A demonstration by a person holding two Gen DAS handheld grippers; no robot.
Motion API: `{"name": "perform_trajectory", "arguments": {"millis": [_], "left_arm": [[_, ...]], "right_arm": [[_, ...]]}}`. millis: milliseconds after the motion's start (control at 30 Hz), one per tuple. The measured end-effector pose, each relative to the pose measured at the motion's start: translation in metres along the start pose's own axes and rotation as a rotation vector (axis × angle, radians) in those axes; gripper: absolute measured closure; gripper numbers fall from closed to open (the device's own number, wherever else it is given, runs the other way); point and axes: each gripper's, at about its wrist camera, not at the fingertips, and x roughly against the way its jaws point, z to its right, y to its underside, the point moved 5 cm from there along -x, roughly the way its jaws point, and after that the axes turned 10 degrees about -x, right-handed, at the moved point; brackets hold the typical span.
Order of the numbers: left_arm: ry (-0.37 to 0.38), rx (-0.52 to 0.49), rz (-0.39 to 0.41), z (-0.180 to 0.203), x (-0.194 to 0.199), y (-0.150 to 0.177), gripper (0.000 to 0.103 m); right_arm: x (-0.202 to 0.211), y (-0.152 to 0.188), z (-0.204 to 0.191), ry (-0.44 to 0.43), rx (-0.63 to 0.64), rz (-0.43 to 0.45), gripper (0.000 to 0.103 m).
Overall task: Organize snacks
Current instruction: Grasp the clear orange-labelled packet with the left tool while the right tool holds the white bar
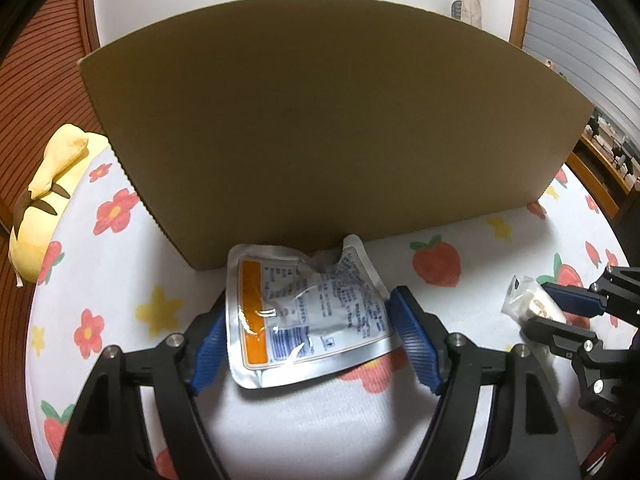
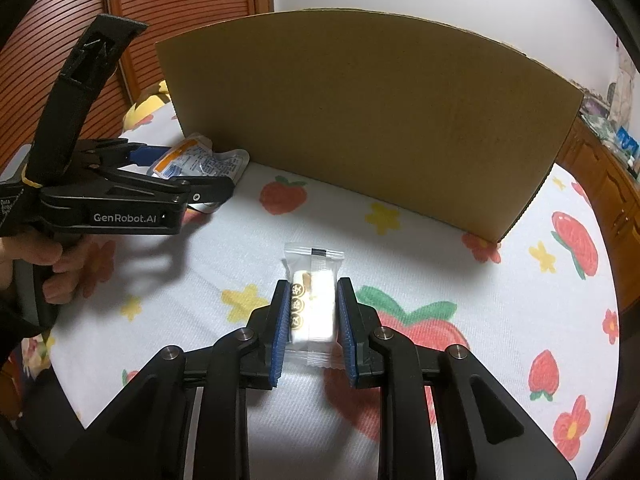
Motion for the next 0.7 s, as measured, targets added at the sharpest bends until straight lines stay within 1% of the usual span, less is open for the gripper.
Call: {"name": "perform_trajectory", "arguments": {"millis": [33,100,200,233,267,400,500,567,700], "left_arm": [[-0.002,0.000,-0.001,0.001,0.001,0.000,0.031],[-0.001,0.009,0.003,0.001,0.006,0.004,0.042],[0.014,0.012,0.027,0.004,0.016,0.008,0.048],[0.016,0.012,0.045,0.005,0.020,0.008,0.056],[0.018,0.011,0.052,0.008,0.024,0.010,0.060],[0.027,0.008,0.087,0.015,0.037,0.011,0.073],[0.037,0.001,0.109,0.021,0.047,0.010,0.079],[0.054,-0.003,0.118,0.017,0.056,0.012,0.082],[0.069,-0.025,0.139,0.026,0.064,0.006,0.082]], "right_arm": [[0.000,0.000,0.000,0.001,0.001,0.000,0.083],[0.000,0.000,0.000,0.002,0.002,0.000,0.083],[0.000,0.000,0.000,0.001,0.001,0.001,0.083],[0.000,0.001,0.000,0.003,0.002,0.001,0.083],[0.000,0.000,0.000,0.003,0.002,0.001,0.083],[0.000,0.000,0.000,0.005,0.004,0.004,0.083],[0.000,0.000,0.000,0.004,0.003,0.004,0.083],[0.000,0.000,0.001,0.005,0.004,0.004,0.083],[0.000,0.000,0.001,0.004,0.003,0.004,0.083]]}}
